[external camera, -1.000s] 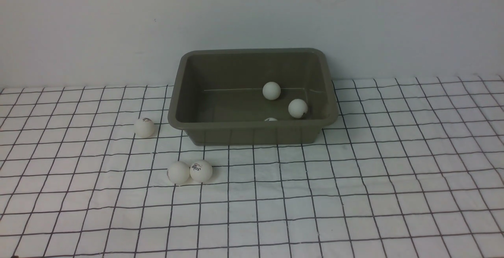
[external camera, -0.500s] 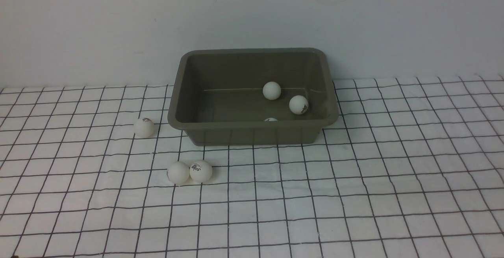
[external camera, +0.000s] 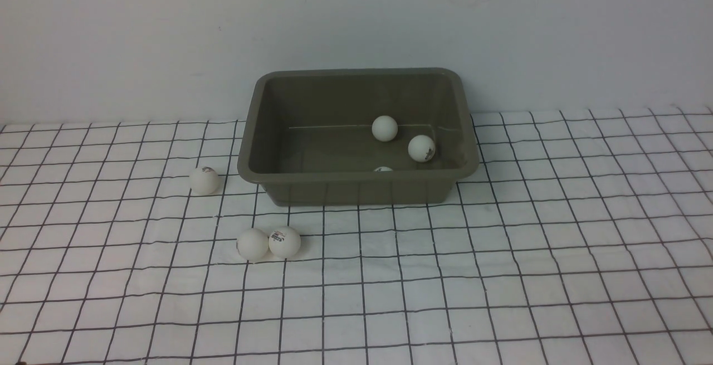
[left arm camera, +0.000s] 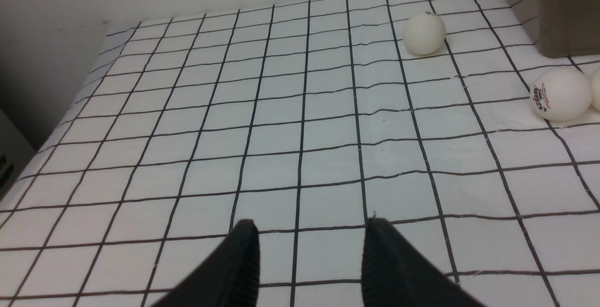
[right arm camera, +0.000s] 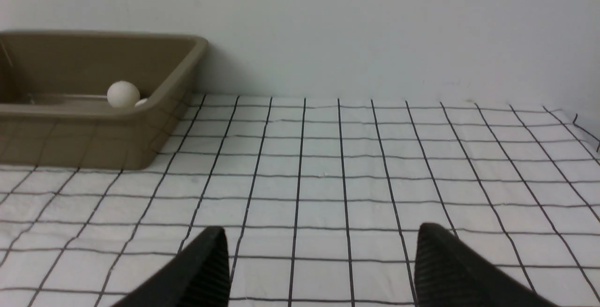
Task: Put the table tennis balls into the box on the white checkered tablecloth.
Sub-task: 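Reach for and grasp a ping pong ball on the table beside the basket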
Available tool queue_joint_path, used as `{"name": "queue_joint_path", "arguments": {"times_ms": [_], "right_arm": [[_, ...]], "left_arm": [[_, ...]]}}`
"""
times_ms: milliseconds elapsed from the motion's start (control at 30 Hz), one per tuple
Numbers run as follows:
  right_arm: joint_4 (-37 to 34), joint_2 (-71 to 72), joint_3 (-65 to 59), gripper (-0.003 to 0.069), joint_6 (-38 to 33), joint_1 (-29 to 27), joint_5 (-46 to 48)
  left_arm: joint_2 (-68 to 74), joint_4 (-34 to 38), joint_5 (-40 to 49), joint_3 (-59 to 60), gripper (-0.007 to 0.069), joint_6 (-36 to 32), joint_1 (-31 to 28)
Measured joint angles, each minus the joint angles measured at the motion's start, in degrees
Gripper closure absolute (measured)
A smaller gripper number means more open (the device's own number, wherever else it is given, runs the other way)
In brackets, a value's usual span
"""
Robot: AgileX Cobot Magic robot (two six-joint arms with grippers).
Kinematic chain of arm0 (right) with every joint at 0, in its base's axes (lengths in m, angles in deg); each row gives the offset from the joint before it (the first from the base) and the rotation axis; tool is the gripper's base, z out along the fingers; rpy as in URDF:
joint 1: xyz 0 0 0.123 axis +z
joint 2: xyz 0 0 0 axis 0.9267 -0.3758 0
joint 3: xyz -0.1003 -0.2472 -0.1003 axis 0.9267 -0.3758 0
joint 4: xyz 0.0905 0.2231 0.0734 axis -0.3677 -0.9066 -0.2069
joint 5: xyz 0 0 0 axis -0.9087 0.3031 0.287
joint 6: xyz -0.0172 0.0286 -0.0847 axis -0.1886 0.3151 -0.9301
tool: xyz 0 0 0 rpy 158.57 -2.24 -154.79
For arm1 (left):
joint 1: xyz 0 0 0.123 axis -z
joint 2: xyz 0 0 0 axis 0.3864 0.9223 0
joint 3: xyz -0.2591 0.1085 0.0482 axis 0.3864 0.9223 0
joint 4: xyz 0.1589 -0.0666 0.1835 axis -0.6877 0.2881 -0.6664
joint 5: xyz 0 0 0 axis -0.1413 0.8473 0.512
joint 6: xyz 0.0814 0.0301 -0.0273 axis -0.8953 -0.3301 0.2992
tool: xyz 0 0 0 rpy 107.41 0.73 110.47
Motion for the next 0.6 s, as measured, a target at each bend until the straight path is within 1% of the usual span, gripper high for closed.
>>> {"name": "queue_joint_path", "arguments": {"times_ms": [233,467,600], "right_arm": [[0.00,0.17,-1.04,0.0177,-0.36,0.00,0.84],[0.41,0.17,-5.52,0.0177,-1.09,0.00,-0.13],[0.76,0.17,-7.15,0.0177,-1.28,0.00,-3.55]], "left_arm": [[0.00,0.00,0.00,0.00,0.0346,0.00,0.00],[0.00,0.00,0.00,0.00,0.0346,0.00,0.00],[0.00,0.00,0.00,0.00,0.0346,0.00,0.00]]}}
